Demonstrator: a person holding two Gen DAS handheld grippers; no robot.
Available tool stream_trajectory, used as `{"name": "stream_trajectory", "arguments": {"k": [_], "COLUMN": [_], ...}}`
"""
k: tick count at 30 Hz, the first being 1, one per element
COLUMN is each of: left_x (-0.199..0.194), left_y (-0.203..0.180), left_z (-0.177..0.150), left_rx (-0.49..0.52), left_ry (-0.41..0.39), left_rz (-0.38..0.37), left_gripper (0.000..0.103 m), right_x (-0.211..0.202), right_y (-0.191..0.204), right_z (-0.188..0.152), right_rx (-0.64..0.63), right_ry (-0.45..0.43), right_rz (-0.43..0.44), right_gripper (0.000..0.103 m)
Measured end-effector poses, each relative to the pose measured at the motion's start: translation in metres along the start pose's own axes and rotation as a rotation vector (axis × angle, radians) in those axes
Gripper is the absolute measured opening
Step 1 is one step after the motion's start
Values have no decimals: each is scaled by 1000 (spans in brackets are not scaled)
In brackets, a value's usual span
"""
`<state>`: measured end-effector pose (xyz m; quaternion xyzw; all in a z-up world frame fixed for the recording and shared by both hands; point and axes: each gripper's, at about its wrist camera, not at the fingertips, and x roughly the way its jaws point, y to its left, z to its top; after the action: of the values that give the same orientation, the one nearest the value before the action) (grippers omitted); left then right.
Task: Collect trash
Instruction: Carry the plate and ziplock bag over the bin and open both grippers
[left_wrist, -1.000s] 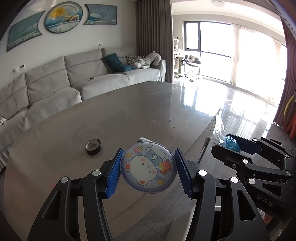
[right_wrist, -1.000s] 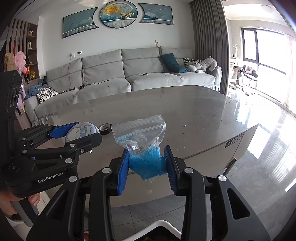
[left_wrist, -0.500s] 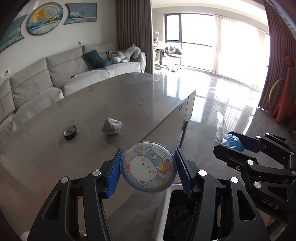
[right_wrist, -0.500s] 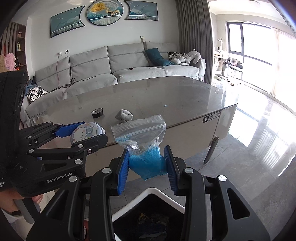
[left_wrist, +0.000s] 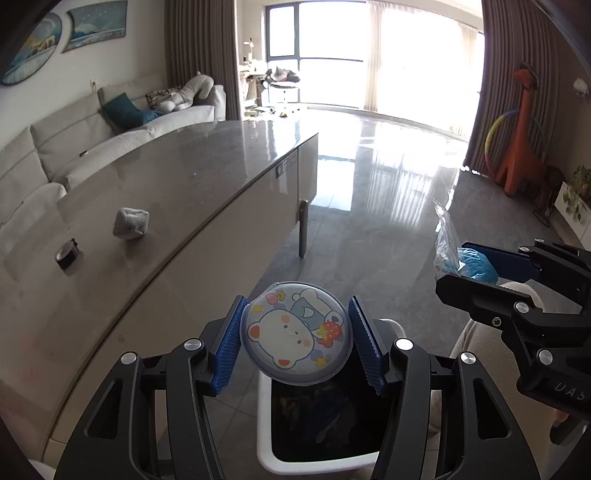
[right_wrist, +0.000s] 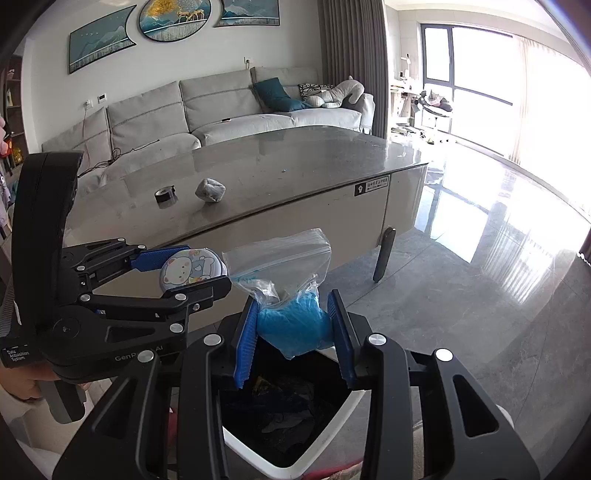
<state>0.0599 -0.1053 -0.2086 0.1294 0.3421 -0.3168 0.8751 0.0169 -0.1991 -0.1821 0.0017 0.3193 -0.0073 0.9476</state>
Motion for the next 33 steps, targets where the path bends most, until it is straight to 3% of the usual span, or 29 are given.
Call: {"name": "stream_trajectory", "arguments": {"k": [13,16,17,18,19,23,33], "left_x": [55,75,84,94,102,122,121], "left_y": [-28,-31,-32,-33,-35,-43,-28], "left_z": [-28,-34,-38,-43,-48,-61,-53], "left_rx": [90,100,97,96,101,158,123], "left_ry": [89,153,194,236,262,291,274], "left_rz": [-132,-172,-194,-197,-169,-104,-76], "left_gripper": [56,58,70,93,99,98,98], "right_x": [19,24,25,26,27,31,33], "right_y": [-16,-20,-21,-23,-24,-26,-23], "right_z": [-34,-40,-41,-42,-43,-43,-38], "right_rx": [47,59,60,61,63,72,77], "right_ry": [62,84,92,100,105,120,125], "right_rz": [-35,-42,-46,-49,-51,-50,-29], "right_gripper": [38,38,38,38,38,38,39]}}
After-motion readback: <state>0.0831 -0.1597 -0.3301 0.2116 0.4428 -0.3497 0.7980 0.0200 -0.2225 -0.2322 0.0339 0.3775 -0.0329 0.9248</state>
